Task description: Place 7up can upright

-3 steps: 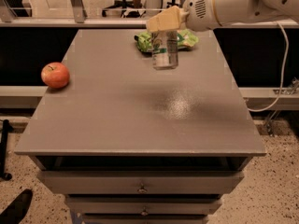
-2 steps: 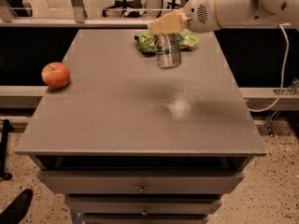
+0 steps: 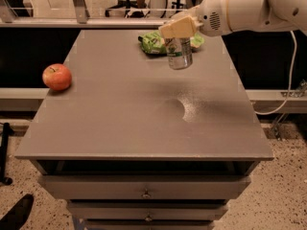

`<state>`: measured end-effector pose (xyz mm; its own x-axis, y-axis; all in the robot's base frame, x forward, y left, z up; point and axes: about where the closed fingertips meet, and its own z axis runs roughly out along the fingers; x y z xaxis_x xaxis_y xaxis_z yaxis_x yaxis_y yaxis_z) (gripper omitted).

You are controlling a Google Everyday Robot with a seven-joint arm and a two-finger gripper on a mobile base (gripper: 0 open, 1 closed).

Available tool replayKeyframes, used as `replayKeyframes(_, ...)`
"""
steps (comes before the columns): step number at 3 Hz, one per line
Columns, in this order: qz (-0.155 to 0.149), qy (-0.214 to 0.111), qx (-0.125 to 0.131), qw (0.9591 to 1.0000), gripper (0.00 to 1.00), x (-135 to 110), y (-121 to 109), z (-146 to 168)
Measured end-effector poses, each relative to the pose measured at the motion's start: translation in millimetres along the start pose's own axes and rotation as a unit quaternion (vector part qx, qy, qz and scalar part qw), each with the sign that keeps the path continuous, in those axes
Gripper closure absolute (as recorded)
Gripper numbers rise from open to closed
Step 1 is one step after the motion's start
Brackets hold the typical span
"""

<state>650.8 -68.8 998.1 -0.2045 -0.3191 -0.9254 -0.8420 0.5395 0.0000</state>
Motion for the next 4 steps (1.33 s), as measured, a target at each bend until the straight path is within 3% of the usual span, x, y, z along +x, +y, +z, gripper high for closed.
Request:
replayKeyframes(2, -0.017, 0.000, -0.009, 0.9998, 1.00, 7, 5, 1)
replayKeyframes(4, -0.078, -0.042, -0.034, 0.9955, 1.00, 33, 18, -9)
